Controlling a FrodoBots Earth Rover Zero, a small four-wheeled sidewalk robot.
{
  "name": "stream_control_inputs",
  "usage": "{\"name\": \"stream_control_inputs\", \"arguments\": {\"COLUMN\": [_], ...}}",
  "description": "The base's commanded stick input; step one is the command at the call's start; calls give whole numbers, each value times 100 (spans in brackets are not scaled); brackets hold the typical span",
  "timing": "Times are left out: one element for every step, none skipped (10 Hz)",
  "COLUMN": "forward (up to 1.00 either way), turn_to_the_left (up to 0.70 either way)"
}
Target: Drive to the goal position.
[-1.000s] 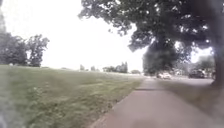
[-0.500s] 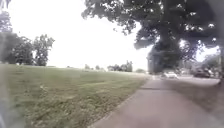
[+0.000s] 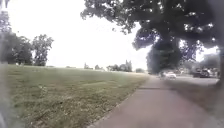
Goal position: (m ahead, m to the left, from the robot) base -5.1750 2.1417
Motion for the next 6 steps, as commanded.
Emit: {"name": "stream_control_inputs", "arguments": {"forward": [0,0,0,0,0,0], "turn_to_the_left": [100,100,100,100,100,100]}}
